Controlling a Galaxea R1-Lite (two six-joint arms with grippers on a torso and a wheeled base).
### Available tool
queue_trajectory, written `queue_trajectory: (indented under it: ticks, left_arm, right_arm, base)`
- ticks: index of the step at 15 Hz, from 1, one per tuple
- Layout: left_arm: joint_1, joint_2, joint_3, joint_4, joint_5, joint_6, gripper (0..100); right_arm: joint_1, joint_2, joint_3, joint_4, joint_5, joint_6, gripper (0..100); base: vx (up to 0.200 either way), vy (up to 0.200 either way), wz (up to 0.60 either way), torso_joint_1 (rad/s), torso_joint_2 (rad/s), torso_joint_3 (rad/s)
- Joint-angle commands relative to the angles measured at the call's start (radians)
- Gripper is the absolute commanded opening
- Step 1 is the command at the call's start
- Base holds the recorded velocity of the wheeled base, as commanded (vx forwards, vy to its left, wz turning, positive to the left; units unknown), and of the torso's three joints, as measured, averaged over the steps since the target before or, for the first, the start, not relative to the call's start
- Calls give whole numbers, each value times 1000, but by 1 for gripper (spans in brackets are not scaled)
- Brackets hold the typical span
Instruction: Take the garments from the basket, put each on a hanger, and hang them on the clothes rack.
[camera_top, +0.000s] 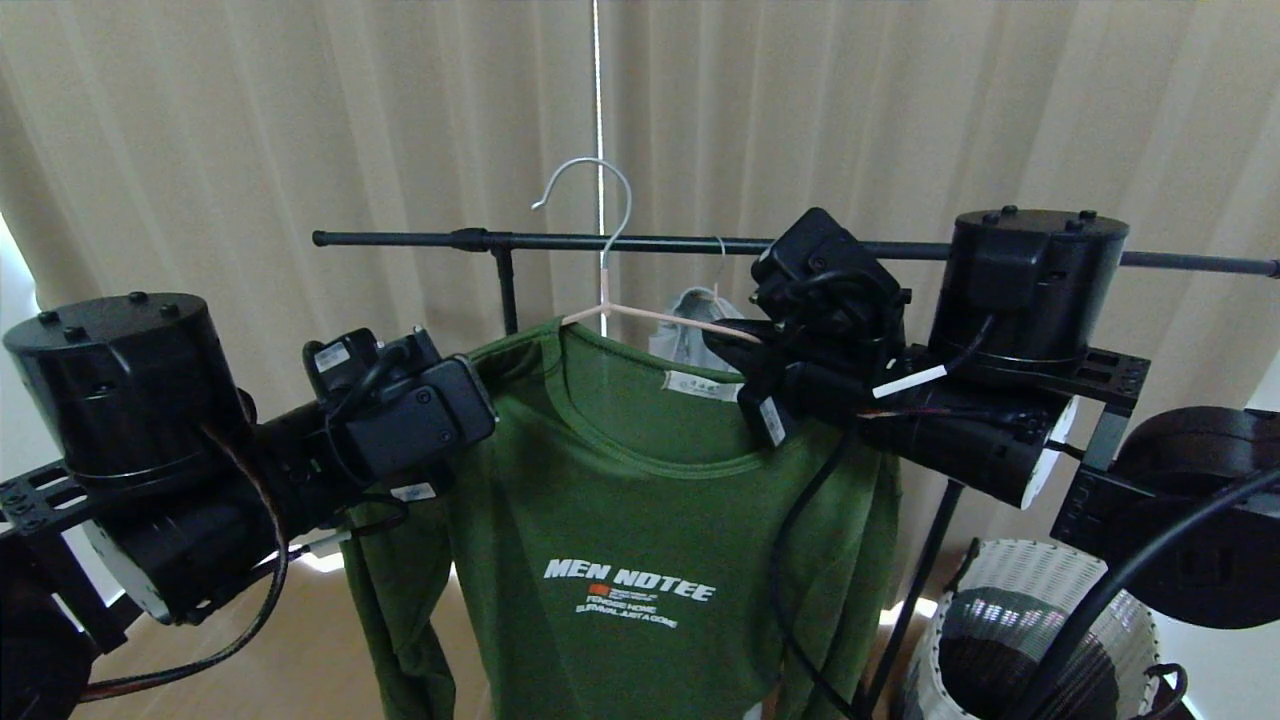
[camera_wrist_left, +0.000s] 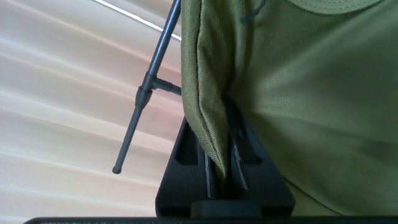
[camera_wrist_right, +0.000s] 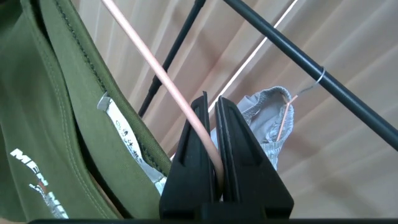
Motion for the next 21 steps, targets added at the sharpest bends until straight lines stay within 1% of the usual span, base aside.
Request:
queue_trajectory:
  ticks: [1,2,3,4,5,8,10,11,13,15,17,18,21]
  left_arm:
    - [-2,-7,10,1,0,0,0]
    - [-5,-10,19,1,0,-1,100]
    - [-11,-12,22,1,0,-7,100]
    - [-20,-18,24,1,0,-41,100]
    - [-37,-26,26,1,-3,-112,100]
    - [-86,-63,52,4,-34,-326,100]
    - [-86,-90,73,5,-46,-409,100]
    - [-85,-96,78,5,-46,-434,100]
    - [-75,-113,108,5,-45,-515,100]
    - [-32,-112,153,4,-46,-520,100]
    - [-8,-106,179,4,-46,-521,100]
    - [12,-101,182,4,-49,-521,100]
    - [24,-76,174,2,-66,-524,100]
  right_arm:
    - [1,-7,5,-3,-1,0,0]
    - [1,-11,14,-4,-2,0,0]
    - [-1,-14,22,-7,-2,0,0]
    - [-1,-25,34,-11,-16,1,0]
    - [-4,-41,49,-11,-21,1,0]
    - [-61,-97,105,-15,-21,3,0]
    - [-115,-151,152,-17,-19,6,0]
    - [-133,-169,166,-17,-16,8,0]
    - [-171,-237,194,-17,-7,15,0]
    - [-171,-288,200,-15,-5,40,0]
    - [-171,-318,215,-15,-4,40,0]
    - [-171,-334,232,-15,-2,40,0]
    - [-165,-355,250,-15,8,40,0]
  base:
    - [0,0,0,0,0,0]
    - [0,0,0,0,0,0]
    - [0,0,0,0,0,0]
    - [0,0,0,0,0,0]
    - [0,0,0,0,0,0]
    - [0,0,0,0,0,0]
    - [0,0,0,0,0,0]
    - [0,0,0,0,0,0]
    - [0,0,0,0,0,0]
    - [0,0,0,0,0,0]
    - [0,0,0,0,0,0]
    - [0,0,0,0,0,0]
    - [0,0,0,0,0,0]
